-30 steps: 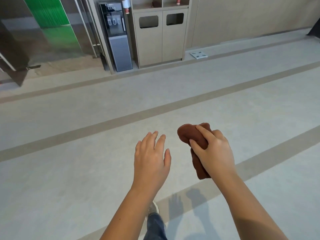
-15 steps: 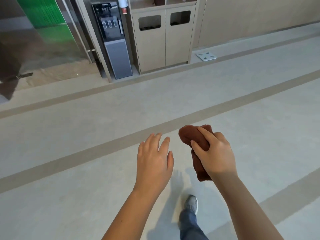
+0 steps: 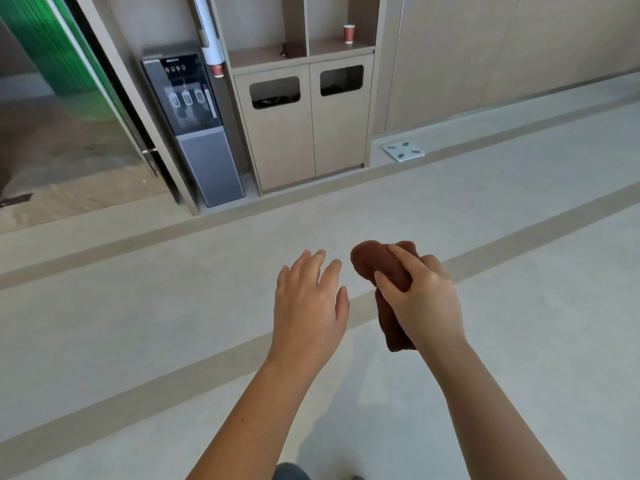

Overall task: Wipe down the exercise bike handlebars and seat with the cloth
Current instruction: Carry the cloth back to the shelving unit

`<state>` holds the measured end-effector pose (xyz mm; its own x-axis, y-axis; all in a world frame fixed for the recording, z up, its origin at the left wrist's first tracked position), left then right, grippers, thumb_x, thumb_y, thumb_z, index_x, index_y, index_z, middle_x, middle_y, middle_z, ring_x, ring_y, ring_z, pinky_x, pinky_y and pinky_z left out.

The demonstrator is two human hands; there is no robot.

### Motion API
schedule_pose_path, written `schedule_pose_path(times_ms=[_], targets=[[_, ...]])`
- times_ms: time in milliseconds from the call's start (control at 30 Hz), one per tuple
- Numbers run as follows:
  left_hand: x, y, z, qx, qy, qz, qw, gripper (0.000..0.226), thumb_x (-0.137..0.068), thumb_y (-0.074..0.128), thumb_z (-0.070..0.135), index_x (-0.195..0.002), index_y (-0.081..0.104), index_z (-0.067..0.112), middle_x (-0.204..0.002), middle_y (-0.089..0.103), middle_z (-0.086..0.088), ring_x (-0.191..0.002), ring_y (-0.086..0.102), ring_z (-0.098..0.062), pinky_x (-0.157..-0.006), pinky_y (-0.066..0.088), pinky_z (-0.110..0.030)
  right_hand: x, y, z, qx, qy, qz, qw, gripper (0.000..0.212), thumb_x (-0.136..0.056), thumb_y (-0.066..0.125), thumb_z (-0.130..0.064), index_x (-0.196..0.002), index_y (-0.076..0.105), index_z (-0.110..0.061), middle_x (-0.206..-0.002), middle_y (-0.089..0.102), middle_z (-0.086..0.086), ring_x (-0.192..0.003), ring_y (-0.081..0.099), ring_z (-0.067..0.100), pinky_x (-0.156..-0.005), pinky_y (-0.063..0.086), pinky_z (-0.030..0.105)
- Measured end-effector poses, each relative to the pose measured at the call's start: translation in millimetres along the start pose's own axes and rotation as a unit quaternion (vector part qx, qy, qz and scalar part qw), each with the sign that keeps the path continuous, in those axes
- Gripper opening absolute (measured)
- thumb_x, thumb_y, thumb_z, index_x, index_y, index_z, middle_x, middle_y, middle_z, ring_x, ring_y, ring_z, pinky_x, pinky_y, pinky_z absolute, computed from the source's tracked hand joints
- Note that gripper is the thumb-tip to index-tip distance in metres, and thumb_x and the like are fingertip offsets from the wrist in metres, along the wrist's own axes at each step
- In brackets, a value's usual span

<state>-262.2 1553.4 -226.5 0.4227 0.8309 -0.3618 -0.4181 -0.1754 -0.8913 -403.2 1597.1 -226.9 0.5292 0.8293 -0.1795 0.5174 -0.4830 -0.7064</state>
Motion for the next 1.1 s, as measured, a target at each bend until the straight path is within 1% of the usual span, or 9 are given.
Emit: schedule_pose_path(times_ms=[133, 233, 300, 433, 633, 700, 867, 1000, 1100], targets=[[-67.5, 33.5, -7.5, 0.013, -0.008, -0.037, 0.999, 0.039, -0.089, 0.051, 0.03, -0.125, 0.051, 0.016, -0.137, 0.047, -0.008, -0.129, 0.037, -0.027, -0.107, 0.022, -0.044, -69.1, 16.3, 20.2, 0.013, 0.025, -0.017, 0.999, 0.042, -0.083, 0.057, -0.034, -0.125, 0.051, -0.036, -0.101, 0.052, 0.004, -0.099, 0.053, 0.027, -0.074, 0.046, 0.031], [-127.8, 64.2, -22.5, 0.009, 0.0, -0.052, 0.999, 0.043, -0.09, 0.045, 0.035, -0.13, 0.046, 0.019, -0.142, 0.04, -0.006, -0.132, 0.031, -0.024, -0.11, 0.018, -0.041, -135.1, 35.1, 24.9, 0.029, 0.032, -0.013, 0.999, 0.042, -0.084, 0.057, -0.034, -0.125, 0.051, -0.036, -0.101, 0.053, 0.004, -0.099, 0.053, 0.027, -0.075, 0.047, 0.034], [-201.4, 95.9, -49.4, 0.025, -0.016, -0.062, 0.998, 0.044, -0.091, 0.043, 0.037, -0.131, 0.044, 0.02, -0.143, 0.039, -0.005, -0.133, 0.029, -0.024, -0.11, 0.016, -0.041, -215.1, 66.5, 17.3, 0.026, 0.023, -0.008, 0.999, 0.041, -0.083, 0.057, -0.035, -0.124, 0.051, -0.036, -0.101, 0.053, 0.004, -0.097, 0.054, 0.027, -0.077, 0.049, 0.036], [-257.3, 103.1, -71.9, 0.012, -0.032, -0.041, 0.999, 0.044, -0.092, 0.042, 0.036, -0.133, 0.041, 0.021, -0.145, 0.036, -0.003, -0.134, 0.026, -0.021, -0.111, 0.011, -0.039, -272.8, 79.8, -2.5, 0.033, -0.018, -0.01, 0.999, 0.041, -0.083, 0.057, -0.035, -0.123, 0.052, -0.036, -0.098, 0.053, 0.004, -0.092, 0.054, 0.027, -0.078, 0.049, 0.037], [-429.0, 122.2, -141.0, 0.03, -0.062, 0.011, 0.998, 0.041, -0.089, 0.051, 0.031, -0.128, 0.049, 0.017, -0.139, 0.044, -0.007, -0.13, 0.034, -0.025, -0.109, 0.018, -0.042, -446.3, 137.4, -50.7, 0.042, -0.04, -0.007, 0.998, 0.042, -0.084, 0.056, -0.035, -0.125, 0.05, -0.036, -0.098, 0.052, 0.003, -0.091, 0.054, 0.026, -0.075, 0.048, 0.034], [-460.2, 127.1, -151.7, 0.031, -0.064, 0.014, 0.997, 0.04, -0.089, 0.052, 0.031, -0.127, 0.05, 0.017, -0.138, 0.045, -0.007, -0.129, 0.035, -0.025, -0.108, 0.019, -0.042, -477.3, 150.2, -58.3, 0.043, -0.052, -0.008, 0.998, 0.042, -0.083, 0.056, -0.036, -0.125, 0.05, -0.037, -0.097, 0.052, 0.002, -0.091, 0.054, 0.025, -0.076, 0.049, 0.035], [-548.7, 160.9, -183.1, 0.029, -0.063, -0.01, 0.998, 0.042, -0.09, 0.047, 0.034, -0.13, 0.046, 0.019, -0.142, 0.04, -0.004, -0.133, 0.029, -0.022, -0.11, 0.013, -0.039, -579.1, 188.5, -62.6, 0.04, -0.045, -0.027, 0.998, 0.042, -0.083, 0.057, -0.035, -0.125, 0.051, -0.037, -0.097, 0.052, 0.003, -0.092, 0.054, 0.026, -0.076, 0.048, 0.034], [-622.3, 187.6, -201.6, 0.023, -0.066, 0.01, 0.998, 0.038, -0.087, 0.056, 0.026, -0.122, 0.054, 0.013, -0.132, 0.051, -0.01, -0.125, 0.041, -0.028, -0.106, 0.025, -0.044, -662.6, 214.1, -60.7, 0.026, -0.047, -0.026, 0.998, 0.042, -0.083, 0.057, -0.035, -0.125, 0.052, -0.036, -0.098, 0.053, 0.004, -0.094, 0.053, 0.027, -0.078, 0.048, 0.037], [-689.6, 212.7, -208.6, 0.017, -0.061, 0.013, 0.998, 0.036, -0.089, 0.052, 0.024, -0.124, 0.052, 0.012, -0.133, 0.049, -0.01, -0.127, 0.037, -0.027, -0.108, 0.021, -0.043, -734.1, 231.0, -56.7, 0.017, -0.058, -0.022, 0.998, 0.042, -0.084, 0.057, -0.035, -0.125, 0.051, -0.035, -0.098, 0.053, 0.004, -0.094, 0.054, 0.028, -0.078, 0.049, 0.037]])
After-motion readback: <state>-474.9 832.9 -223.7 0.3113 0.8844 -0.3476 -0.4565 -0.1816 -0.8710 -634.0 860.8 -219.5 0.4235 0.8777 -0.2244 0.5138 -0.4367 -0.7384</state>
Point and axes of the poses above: each hand's wrist, its own x-axis away from the middle knuckle, its own y-axis out of the palm, z = x × y, the point moved 2 cm from there along -x, towards the middle knuckle
